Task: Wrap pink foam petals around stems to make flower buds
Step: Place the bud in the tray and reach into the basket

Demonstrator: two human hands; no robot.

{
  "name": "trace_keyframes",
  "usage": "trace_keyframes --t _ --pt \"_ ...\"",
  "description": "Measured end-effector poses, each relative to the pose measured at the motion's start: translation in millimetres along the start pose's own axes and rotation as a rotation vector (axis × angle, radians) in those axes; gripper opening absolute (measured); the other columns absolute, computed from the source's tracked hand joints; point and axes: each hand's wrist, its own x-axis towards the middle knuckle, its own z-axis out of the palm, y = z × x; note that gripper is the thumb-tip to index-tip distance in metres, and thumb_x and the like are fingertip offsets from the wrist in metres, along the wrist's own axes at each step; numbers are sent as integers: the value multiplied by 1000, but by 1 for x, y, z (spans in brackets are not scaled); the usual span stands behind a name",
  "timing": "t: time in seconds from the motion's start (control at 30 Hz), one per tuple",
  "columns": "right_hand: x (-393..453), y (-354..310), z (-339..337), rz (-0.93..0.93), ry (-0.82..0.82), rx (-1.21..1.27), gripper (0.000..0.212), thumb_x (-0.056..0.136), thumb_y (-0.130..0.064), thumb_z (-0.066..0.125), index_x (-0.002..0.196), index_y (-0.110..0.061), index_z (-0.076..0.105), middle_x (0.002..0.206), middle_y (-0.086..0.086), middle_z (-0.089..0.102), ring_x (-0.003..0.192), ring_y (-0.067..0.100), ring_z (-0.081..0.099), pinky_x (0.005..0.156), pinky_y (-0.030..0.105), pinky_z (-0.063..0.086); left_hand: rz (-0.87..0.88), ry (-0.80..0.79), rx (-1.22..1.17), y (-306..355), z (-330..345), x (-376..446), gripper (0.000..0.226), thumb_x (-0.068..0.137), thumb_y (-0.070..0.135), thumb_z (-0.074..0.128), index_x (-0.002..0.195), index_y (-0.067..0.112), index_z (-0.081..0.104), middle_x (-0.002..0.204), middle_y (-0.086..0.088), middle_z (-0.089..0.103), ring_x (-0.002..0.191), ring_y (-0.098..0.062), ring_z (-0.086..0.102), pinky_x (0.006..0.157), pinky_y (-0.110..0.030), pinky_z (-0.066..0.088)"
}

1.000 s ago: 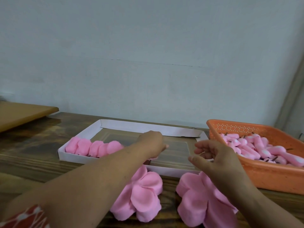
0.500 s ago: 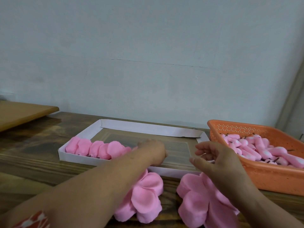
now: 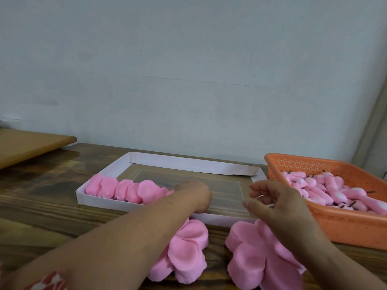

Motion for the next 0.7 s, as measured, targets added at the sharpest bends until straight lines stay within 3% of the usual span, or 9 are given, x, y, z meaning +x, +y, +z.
trace_keyframes --t 0.17,0.3,0.47,0.7 --pt "-1 1 1 6 0 14 28 75 -14 75 99 -20 62 87 -6 64 73 9 61 57 7 44 -37 -23 -16 -1 0 1 35 98 18 46 131 10 54 135 -16 50 122 -35 49 103 -45 42" --pt "-2 -1 2 3 -2 8 28 75 -14 75 99 -20 62 87 -6 65 73 9 61 57 10 45 29 -20 11 -6 -1 0 32 99 19 44 124 6 58 128 -14 56 116 -33 54 99 -42 46" --pt "-1 -1 3 7 -5 13 28 75 -11 75 99 -15 63 87 -4 65 73 11 62 58 13 44 64 -94 73 -5 -3 2 34 97 10 43 129 9 56 128 -15 55 115 -33 54 99 -42 46" --pt "-1 0 2 -7 -10 4 28 74 -10 75 100 -13 64 87 -3 65 74 13 61 56 8 45 4 -19 -65 -4 1 1 30 99 18 43 119 5 62 122 -17 59 109 -33 57 97 -43 47"
